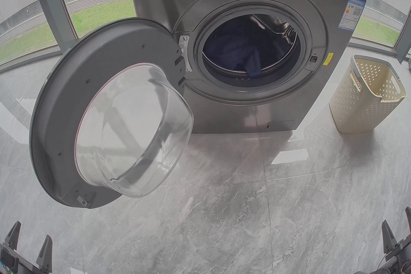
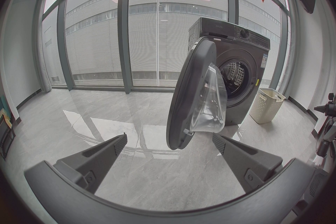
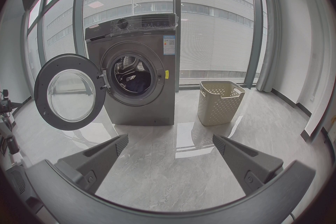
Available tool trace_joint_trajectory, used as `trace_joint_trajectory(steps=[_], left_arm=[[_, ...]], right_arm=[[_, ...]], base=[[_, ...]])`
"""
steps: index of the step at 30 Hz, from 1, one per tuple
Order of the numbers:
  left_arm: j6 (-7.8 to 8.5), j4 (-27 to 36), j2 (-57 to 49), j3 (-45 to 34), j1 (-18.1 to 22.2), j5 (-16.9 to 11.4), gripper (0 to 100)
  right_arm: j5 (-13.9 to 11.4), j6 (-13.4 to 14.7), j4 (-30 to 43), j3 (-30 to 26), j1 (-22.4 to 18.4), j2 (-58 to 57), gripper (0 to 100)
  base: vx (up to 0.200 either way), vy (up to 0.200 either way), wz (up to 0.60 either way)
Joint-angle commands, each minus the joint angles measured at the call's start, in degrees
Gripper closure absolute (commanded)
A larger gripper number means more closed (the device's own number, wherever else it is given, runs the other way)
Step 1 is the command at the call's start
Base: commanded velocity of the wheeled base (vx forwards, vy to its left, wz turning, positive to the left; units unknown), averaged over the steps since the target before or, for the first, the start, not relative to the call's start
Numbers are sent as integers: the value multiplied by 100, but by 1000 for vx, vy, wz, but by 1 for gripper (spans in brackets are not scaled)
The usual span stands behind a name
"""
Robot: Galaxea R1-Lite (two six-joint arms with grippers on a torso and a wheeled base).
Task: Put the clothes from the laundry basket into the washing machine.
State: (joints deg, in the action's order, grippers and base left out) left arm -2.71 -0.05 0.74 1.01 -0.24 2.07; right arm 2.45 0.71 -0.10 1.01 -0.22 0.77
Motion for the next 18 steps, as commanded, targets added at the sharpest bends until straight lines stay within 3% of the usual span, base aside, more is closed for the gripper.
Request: trace_joint_trajectory(steps=[1, 10, 18], left_arm=[[-2, 5, -74, -101, -2, 4, 0], [-2, -4, -74, -101, -2, 4, 0], [7, -4, -74, -101, -2, -5, 0]], right_arm=[[1, 0, 1, -101, -4, -77, 0], [1, 0, 1, -101, -4, -77, 0], [1, 0, 1, -101, -4, -77, 0]], base=[[0, 200, 0], [0, 200, 0], [0, 0, 0]])
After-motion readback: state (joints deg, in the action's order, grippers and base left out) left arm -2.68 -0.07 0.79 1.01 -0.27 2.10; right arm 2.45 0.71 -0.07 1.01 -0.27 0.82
